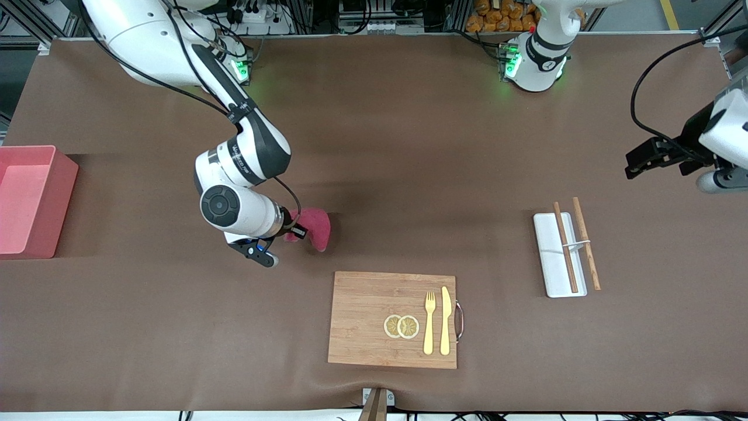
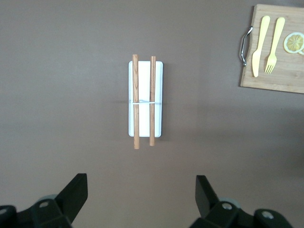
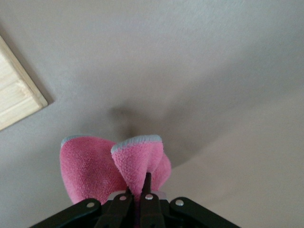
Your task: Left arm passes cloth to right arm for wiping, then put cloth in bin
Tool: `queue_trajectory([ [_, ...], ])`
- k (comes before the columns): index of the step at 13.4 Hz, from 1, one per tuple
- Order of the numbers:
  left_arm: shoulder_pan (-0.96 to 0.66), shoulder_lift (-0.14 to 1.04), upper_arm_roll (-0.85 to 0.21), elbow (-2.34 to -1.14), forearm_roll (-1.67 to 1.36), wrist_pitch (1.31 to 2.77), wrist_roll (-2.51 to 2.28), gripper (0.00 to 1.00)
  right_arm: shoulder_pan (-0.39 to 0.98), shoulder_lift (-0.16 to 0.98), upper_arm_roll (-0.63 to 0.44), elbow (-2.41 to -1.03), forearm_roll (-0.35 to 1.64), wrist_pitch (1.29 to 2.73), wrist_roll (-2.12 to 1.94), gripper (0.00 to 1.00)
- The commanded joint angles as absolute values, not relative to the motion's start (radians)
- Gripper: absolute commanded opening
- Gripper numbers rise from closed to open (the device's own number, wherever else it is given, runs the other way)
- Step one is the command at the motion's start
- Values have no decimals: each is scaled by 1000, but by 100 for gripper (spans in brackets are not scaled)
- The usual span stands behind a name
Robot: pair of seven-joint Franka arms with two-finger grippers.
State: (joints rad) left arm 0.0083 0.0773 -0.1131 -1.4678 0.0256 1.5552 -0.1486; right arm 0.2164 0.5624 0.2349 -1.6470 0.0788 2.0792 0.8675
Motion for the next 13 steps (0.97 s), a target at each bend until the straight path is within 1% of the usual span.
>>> queue_trajectory([
  [1,0,26,-95,-1525,31,1586,-107,100,86,499,238,-1655,101,2011,676,0],
  [5,-14,0,-95,-1519,37,1582,-113,100,-127,419,235,-1600,77,1837,297,0],
  [8,-20,0,-95,-1511,38,1554,-115,100,-294,402,235,-1507,32,1682,30,0],
  [10,-21,-3,-95,-1509,29,1531,-126,100,-406,402,233,-1456,-12,1623,-171,0],
  [13,-21,-12,-95,-1514,14,1496,-142,100,-590,416,235,-1401,-90,1617,-510,0],
])
